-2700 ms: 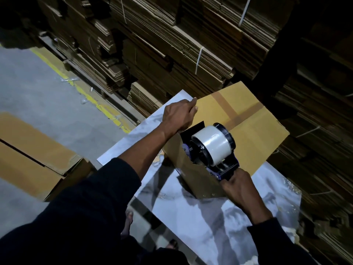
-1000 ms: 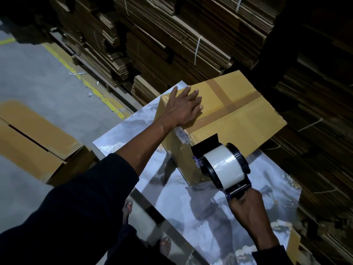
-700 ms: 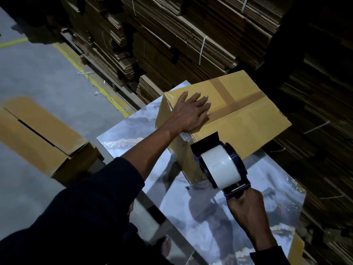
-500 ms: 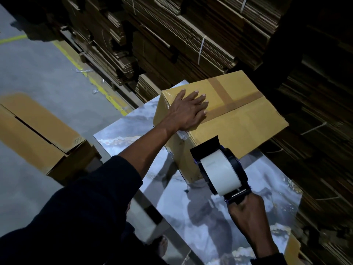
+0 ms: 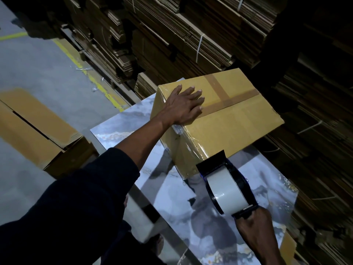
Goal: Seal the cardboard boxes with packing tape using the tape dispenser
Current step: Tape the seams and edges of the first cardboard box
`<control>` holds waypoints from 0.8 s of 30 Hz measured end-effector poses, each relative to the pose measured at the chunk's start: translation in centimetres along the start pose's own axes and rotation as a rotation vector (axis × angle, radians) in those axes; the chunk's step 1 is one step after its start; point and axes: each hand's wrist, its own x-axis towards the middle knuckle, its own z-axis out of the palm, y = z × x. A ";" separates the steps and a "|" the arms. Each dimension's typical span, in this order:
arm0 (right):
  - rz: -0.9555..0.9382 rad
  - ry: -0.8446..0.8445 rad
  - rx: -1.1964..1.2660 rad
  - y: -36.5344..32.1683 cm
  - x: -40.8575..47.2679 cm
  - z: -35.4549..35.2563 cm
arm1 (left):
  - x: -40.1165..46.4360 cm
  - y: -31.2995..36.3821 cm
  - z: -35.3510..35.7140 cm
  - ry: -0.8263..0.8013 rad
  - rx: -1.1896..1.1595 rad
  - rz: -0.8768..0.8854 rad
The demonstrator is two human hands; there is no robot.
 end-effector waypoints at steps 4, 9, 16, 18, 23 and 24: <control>0.007 0.016 -0.007 2.6 -0.2 0.5 | 0.2 0.0 0.3 -0.002 0.004 -0.006; -0.072 0.001 0.128 1.8 -0.6 0.3 | 0.3 -0.2 0.3 -0.004 0.013 0.001; -0.018 -0.044 0.210 2.1 0.7 0.0 | 0.1 0.0 -0.2 -0.015 0.007 0.009; -0.072 -0.038 0.199 2.2 0.6 0.0 | 0.0 0.0 -0.4 -0.021 0.012 0.008; -0.053 -0.113 0.297 3.7 -0.4 -0.2 | -0.1 0.2 -0.7 -0.031 0.010 0.006; -0.054 -0.116 0.315 4.0 -0.5 -0.2 | -0.1 0.2 -0.7 -0.033 0.009 0.002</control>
